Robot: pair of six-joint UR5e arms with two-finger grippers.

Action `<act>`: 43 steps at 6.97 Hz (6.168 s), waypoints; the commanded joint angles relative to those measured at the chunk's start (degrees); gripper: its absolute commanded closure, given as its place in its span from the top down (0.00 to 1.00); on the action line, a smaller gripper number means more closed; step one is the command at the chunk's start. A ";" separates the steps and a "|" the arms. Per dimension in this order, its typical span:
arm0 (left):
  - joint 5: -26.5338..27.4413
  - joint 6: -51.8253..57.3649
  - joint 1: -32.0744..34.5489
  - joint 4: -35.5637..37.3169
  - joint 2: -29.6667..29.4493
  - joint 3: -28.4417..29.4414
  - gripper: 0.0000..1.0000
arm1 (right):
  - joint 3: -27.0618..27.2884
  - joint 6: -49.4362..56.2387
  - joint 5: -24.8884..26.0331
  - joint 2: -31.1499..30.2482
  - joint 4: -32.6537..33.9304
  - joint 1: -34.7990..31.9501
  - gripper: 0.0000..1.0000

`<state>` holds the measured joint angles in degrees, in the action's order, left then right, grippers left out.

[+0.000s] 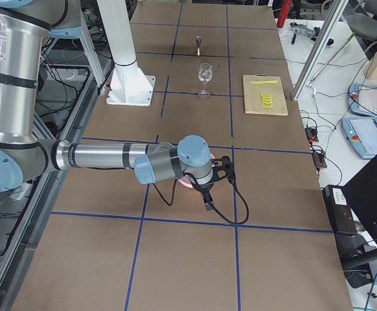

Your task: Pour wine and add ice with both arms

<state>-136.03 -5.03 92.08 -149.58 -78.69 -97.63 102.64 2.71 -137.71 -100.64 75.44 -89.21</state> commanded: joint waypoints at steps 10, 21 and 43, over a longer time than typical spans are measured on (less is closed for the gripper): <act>75.11 -47.07 -63.97 -11.08 3.54 -13.82 1.00 | 1.51 -2.10 -0.19 0.09 -0.12 0.00 1.00; 106.76 -58.41 -86.72 -10.82 -2.43 1.11 1.00 | 1.25 -2.10 -0.19 -0.08 -0.04 0.00 1.00; 103.82 -32.24 -84.28 -25.59 -13.03 0.86 0.00 | 0.72 -2.10 -0.19 0.18 -0.04 0.00 1.00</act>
<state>-28.38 -40.07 5.57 -174.46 -87.82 -96.67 103.46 0.61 -137.85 -100.46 75.36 -89.21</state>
